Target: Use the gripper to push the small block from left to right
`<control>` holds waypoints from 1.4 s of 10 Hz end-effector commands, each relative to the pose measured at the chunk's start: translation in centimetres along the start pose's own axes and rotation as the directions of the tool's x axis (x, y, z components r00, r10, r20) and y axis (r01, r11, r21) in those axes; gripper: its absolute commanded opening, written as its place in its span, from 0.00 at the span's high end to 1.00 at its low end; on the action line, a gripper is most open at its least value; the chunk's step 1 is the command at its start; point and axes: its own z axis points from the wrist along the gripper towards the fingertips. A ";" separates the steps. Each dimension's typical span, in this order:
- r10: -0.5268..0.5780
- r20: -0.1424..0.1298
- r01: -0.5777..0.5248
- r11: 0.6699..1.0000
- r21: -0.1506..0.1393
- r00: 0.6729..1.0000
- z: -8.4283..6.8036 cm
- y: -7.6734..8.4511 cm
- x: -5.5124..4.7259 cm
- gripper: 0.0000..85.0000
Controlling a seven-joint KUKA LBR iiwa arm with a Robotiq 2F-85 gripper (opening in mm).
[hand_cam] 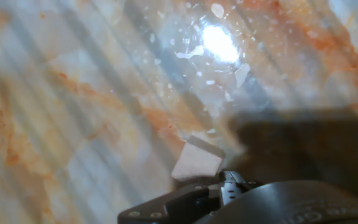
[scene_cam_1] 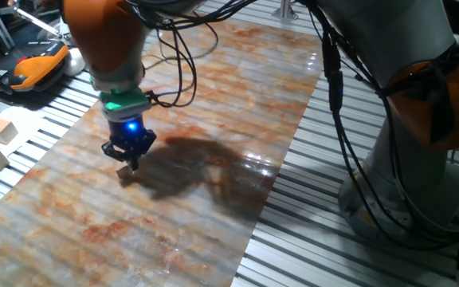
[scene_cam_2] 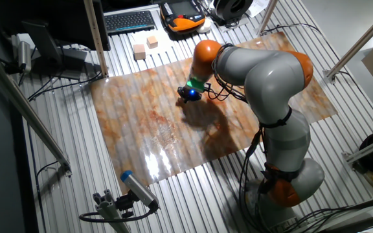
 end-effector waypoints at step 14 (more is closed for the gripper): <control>-0.444 -0.040 0.445 0.881 0.162 0.895 -12.0 -15.4 -8.6 1.00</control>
